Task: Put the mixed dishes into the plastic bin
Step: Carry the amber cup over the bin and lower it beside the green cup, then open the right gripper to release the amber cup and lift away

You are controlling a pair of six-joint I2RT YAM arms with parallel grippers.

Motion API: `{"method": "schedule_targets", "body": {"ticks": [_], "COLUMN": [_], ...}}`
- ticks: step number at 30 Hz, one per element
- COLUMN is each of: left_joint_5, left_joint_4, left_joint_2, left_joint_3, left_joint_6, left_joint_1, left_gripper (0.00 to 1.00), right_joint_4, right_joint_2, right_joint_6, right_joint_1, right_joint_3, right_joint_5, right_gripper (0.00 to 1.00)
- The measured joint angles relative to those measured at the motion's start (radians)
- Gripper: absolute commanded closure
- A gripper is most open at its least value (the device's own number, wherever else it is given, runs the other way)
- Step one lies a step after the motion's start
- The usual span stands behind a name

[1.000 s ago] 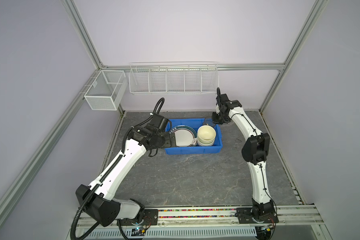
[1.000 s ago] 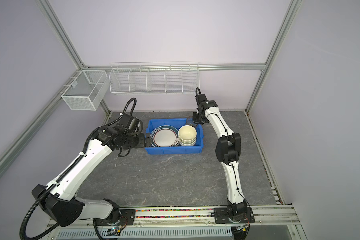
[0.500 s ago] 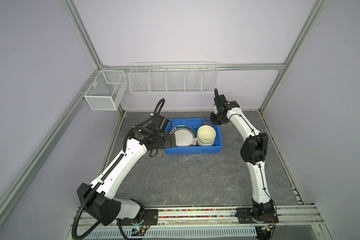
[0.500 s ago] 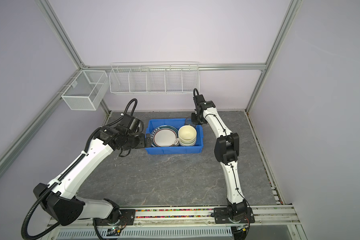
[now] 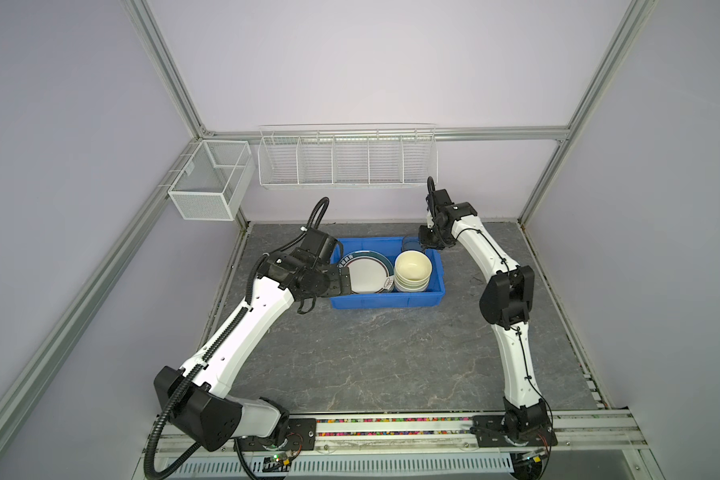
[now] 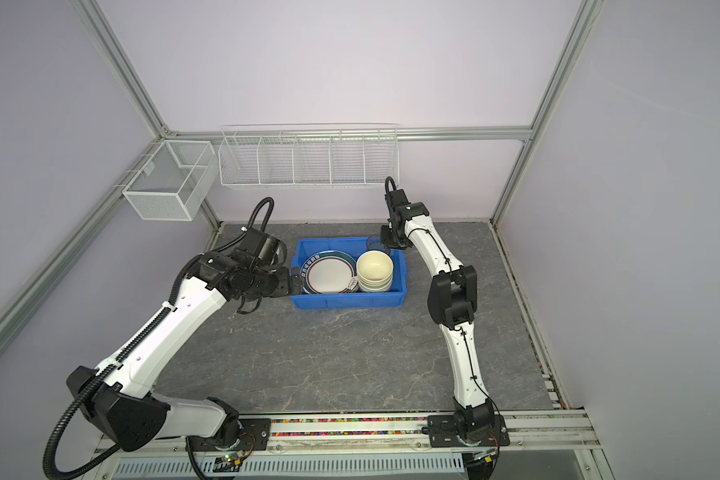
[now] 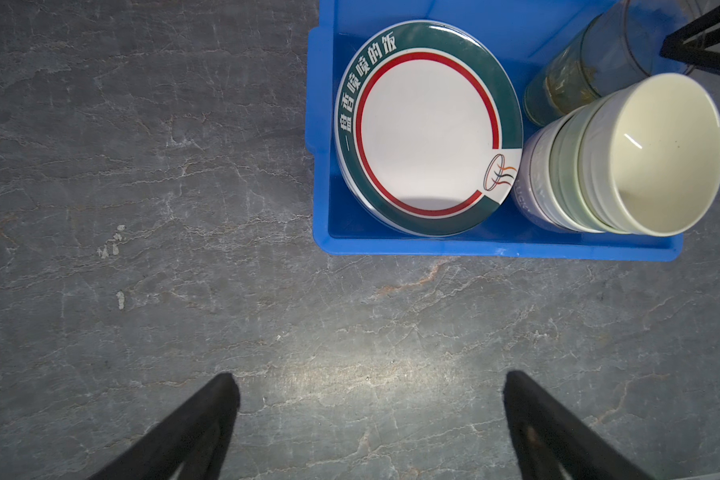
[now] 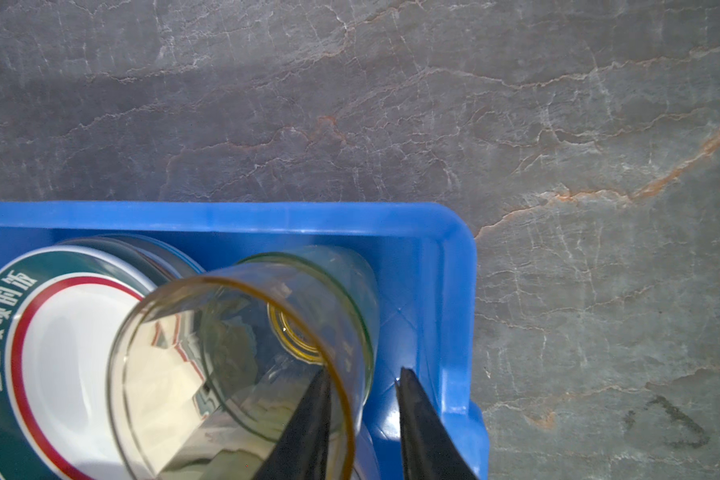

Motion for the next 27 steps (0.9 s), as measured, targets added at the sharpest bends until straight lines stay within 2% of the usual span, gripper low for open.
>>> {"method": "schedule_targets", "body": {"ticks": [5, 14, 18, 26, 27], "left_joint_5": [0.0, 0.0, 0.0, 0.005, 0.006], "left_joint_4": [0.0, 0.0, 0.0, 0.0, 0.002], "left_joint_2": [-0.008, -0.027, -0.042, -0.072, -0.077], "left_joint_3": [-0.001, -0.002, -0.002, -0.002, -0.002], "left_joint_6": [0.0, 0.0, 0.0, 0.015, 0.017], "left_joint_1": [0.006, 0.014, 0.023, 0.075, 0.087], "left_gripper": [0.01, 0.01, 0.01, 0.01, 0.01], "right_joint_4": [0.018, 0.041, 0.064, 0.133, 0.142], "right_joint_2": [-0.04, -0.231, -0.341, -0.564, -0.598], "right_joint_6": [0.0, 0.0, -0.004, -0.013, -0.011], "right_joint_1": [0.0, 0.0, 0.0, 0.0, 0.0], "right_joint_3": [-0.011, -0.022, -0.114, -0.414, -0.456], "right_joint_5": [-0.006, -0.015, -0.022, -0.026, -0.026], "right_gripper": [0.62, 0.56, 0.43, 0.2, 0.07]}}
